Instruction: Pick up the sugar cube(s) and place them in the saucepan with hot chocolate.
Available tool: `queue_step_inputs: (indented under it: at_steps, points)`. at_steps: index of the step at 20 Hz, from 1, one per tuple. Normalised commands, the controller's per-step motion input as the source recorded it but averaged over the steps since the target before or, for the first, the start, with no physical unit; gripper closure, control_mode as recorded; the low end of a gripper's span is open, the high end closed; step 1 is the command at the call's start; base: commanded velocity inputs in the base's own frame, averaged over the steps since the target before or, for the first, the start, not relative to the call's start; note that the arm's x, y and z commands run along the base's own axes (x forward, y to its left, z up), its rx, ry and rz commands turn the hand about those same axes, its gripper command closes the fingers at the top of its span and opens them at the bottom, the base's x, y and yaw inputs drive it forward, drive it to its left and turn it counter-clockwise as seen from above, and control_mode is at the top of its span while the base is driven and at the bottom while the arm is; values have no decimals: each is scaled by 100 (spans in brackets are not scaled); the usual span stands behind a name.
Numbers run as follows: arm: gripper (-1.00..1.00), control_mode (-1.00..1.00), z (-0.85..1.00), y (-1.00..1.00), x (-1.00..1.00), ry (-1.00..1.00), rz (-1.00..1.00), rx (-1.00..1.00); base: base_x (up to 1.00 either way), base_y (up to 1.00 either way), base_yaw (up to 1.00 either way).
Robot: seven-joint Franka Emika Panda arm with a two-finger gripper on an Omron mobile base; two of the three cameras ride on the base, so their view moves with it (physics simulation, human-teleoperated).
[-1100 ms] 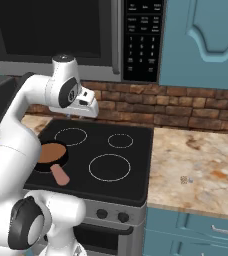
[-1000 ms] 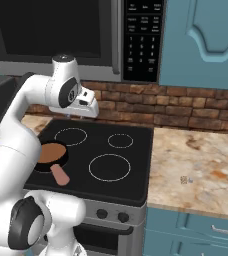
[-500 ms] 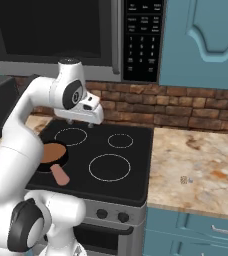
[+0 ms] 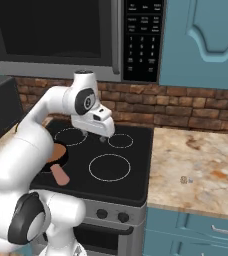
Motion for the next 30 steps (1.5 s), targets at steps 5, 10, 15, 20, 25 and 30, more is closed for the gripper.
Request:
queue_step_inputs:
  at_steps: [5,10,15,20,25,30]
  points:
    - [-100,-100,-53,-66,0,10,-21,-2,0,0,0]
    - [-100,-100,-45,-79,0,12,-17,-2,0,0,0]
    - [-100,-100,-41,-84,2,9,-14,-1,0,0,0]
    - [-100,-100,-33,-96,31,0,-2,0,0,0,0]
    - [-100,-100,-1,-67,44,0,10,2,0,0,0]
    - [-100,-100,-1,-72,18,0,12,10,0,0,0]
